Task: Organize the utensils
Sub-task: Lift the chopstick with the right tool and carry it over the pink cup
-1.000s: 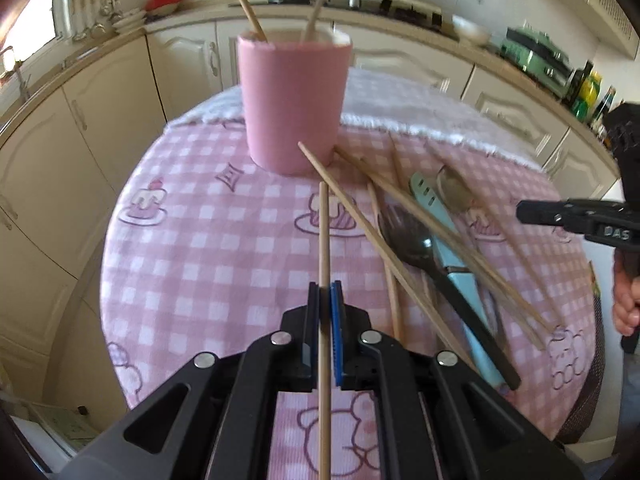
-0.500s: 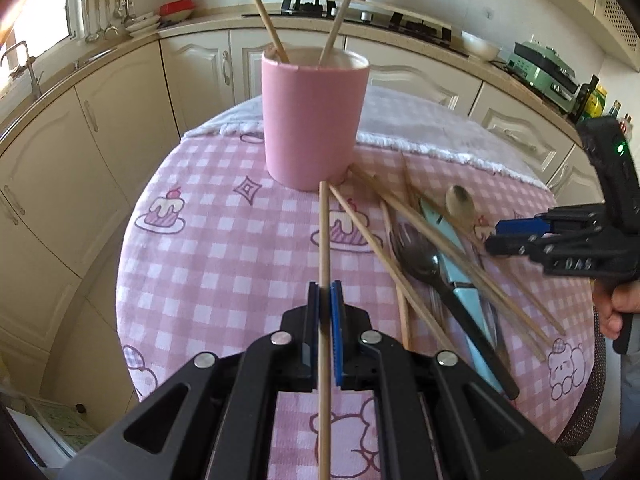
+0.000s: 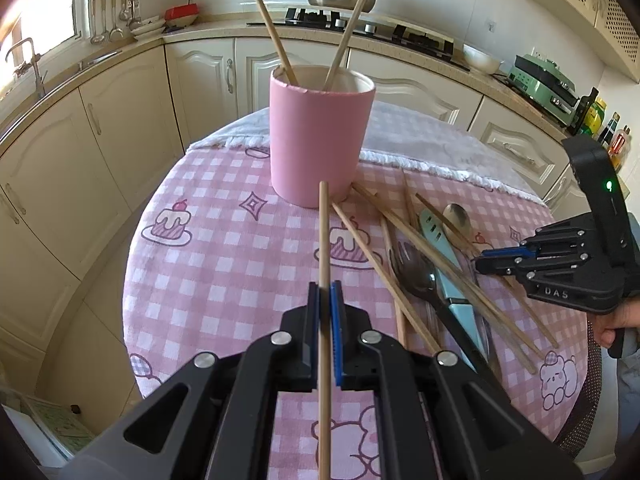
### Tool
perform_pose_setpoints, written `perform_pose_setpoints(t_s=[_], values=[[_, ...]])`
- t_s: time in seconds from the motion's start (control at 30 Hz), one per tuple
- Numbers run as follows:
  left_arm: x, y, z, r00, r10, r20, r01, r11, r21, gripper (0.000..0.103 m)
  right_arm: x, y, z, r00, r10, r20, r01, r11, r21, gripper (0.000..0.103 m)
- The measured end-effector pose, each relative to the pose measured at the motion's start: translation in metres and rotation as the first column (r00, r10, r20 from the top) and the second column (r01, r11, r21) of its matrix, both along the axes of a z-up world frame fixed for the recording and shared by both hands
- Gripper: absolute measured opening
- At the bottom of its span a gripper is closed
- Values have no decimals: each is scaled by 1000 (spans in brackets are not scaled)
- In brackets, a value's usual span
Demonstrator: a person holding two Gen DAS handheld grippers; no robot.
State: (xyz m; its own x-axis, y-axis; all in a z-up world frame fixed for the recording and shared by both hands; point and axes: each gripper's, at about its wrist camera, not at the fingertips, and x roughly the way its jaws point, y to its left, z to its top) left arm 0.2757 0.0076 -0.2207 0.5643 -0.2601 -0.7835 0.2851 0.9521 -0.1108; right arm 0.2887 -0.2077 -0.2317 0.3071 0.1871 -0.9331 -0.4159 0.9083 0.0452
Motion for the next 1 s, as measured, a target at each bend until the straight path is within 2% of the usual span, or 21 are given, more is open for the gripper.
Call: perform_pose_setpoints(t_s=[0.23,0.37,0.4,0.57,0.83,0.9,1.0], values=[[2,1,4,1000,12,9,-12,1000,-9,5,11,9,0,1000,13,2,-13,1000,-10,6],[-3,7,12,999,26,37,-25,999,-31,5,11,-13,5,999,-49,22,47,994,100,6],[-5,9,15,998,30,48,-28,999,-40,5,8,-24,11,996,-77,34,70,984,161,6],[-11,15,38,991,33,134,-21,996,-91,5,-6,-55,42,977,-180,117,135,937,322,6],[1,22,91,946,105,306,-47,980,-191,5,-6,-53,98,925,-241,293,76,875,479,6],[6,22,102,933,120,339,-47,975,-216,5,-2,-44,117,901,-252,353,42,861,507,6],[16,22,125,901,143,410,-39,967,-252,5,9,-29,146,860,-262,437,-14,845,534,6]])
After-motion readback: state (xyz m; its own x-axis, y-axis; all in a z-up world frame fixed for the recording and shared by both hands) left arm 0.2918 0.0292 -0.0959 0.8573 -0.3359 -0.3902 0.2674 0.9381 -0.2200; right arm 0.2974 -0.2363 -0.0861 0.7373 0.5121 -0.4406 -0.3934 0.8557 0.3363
